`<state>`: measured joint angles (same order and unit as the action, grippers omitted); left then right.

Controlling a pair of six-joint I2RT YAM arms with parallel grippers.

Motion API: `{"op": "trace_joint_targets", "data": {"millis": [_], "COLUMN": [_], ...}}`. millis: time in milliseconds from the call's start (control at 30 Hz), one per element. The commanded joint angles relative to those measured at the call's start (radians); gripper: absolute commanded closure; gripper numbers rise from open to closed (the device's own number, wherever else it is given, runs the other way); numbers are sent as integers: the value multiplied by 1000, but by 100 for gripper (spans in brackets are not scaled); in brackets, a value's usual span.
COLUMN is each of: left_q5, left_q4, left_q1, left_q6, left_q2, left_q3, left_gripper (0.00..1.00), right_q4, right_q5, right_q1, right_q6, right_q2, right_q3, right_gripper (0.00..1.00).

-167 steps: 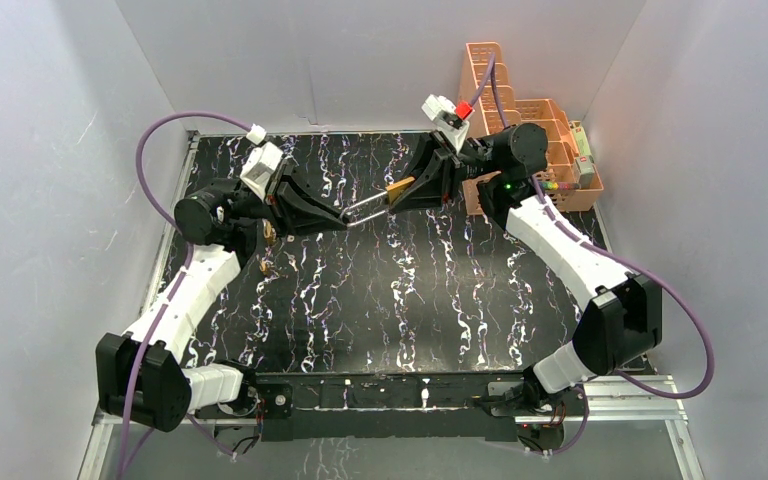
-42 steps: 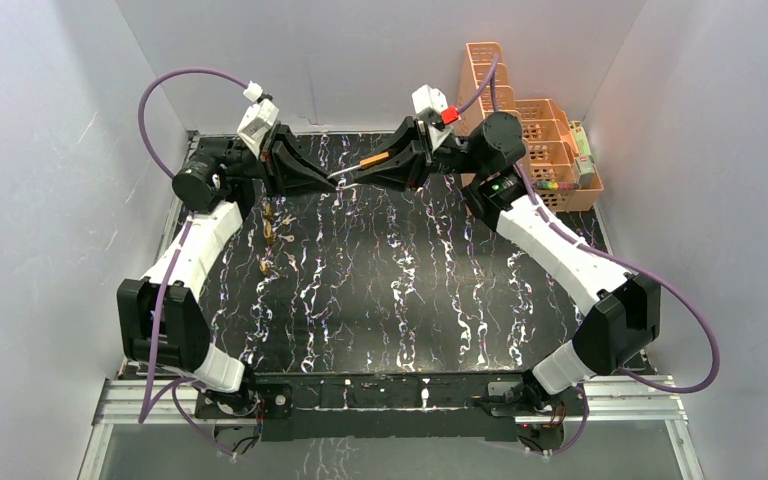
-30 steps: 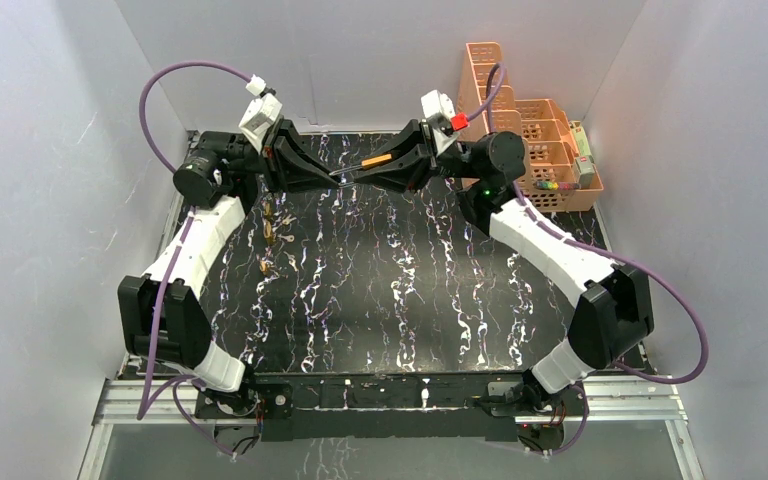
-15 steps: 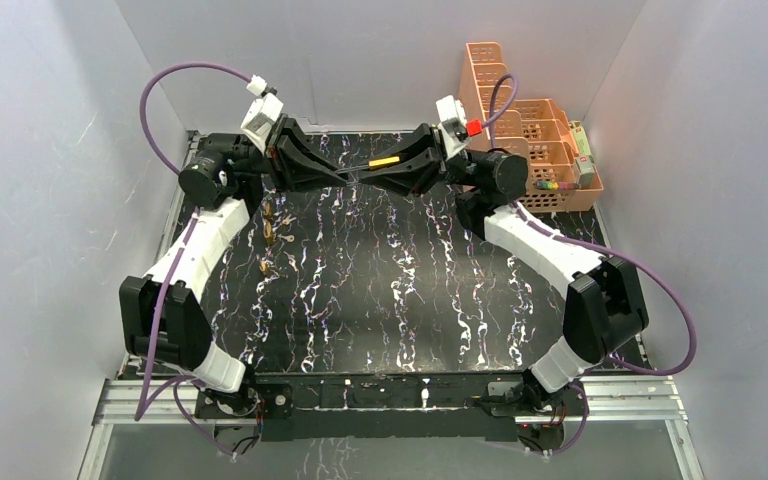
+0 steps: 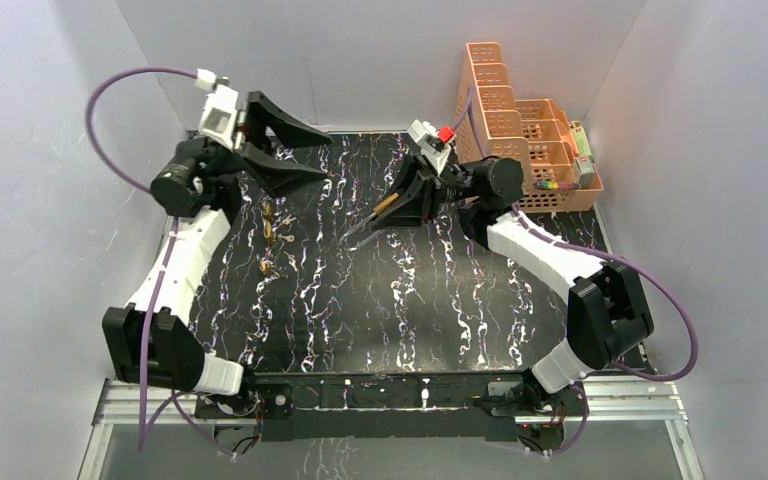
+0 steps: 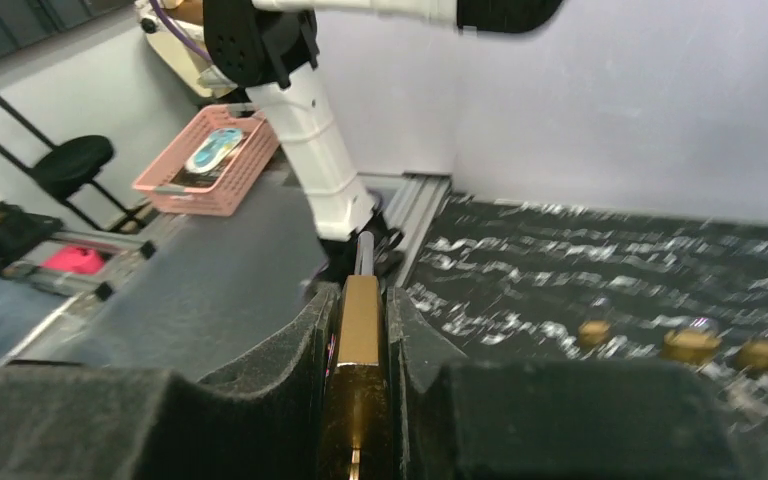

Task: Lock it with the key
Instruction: Lock the lock.

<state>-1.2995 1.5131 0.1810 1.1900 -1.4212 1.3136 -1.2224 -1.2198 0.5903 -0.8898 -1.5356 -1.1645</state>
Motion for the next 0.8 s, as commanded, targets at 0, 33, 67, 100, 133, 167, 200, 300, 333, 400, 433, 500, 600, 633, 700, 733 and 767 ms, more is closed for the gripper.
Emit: {"op": "trace_joint_targets", "data": {"millis": [0,33,67,100,133,167,200,300,333,400,433,500,600,633,700,733,767], "left_q5": [110,93,71,48,22,-2,-26,-63,-81,-105,-105,-109,-120,-124,-126,-126,-126], "left_q4": [4,1,-2,-2,-3,0,8,96,134,167,169,174,174,175,177,177,179], "left_q1": [-69,-76,-82,-84,-84,-84,-83,-55,-31,25,46,86,129,139,151,153,154], "left_q6": [-43,-45,-48,-50,-46,-38,-25,51,76,72,58,26,-1,-5,-4,-6,-9], "left_q2": [73,76,77,79,77,74,72,64,63,62,63,62,52,47,41,41,42], "left_q3": [-2,-3,-7,-11,-19,-30,-45,-102,-124,-168,-188,-210,-206,-198,-185,-182,-181], "left_gripper": [36,34,32,30,28,26,25,22,21,21,21,23,32,40,49,50,51], "right_q4": [-40,-63,-88,-123,-159,-192,-225,-341,-387,-473,-516,-582,-602,-593,-574,-570,-568], "right_q5": [-84,-84,-85,-85,-84,-83,-77,-58,-49,-27,-13,9,27,28,22,22,22], "right_q1": [-53,-66,-76,-86,-94,-101,-105,-107,-105,-106,-106,-107,-105,-106,-106,-106,-106], "right_q6": [-111,-134,-160,-193,-226,-257,-289,-387,-426,-508,-564,-633,-666,-663,-654,-654,-657], "right_q2": [61,66,69,69,69,65,58,16,4,-45,-81,-131,-177,-185,-197,-202,-207], "right_q3": [-14,-14,-17,-19,-24,-32,-42,-89,-111,-168,-203,-280,-365,-384,-413,-427,-436], "right_gripper": [100,100,100,100,100,100,100,100,100,100,100,100,100,100,100,100,100]}}
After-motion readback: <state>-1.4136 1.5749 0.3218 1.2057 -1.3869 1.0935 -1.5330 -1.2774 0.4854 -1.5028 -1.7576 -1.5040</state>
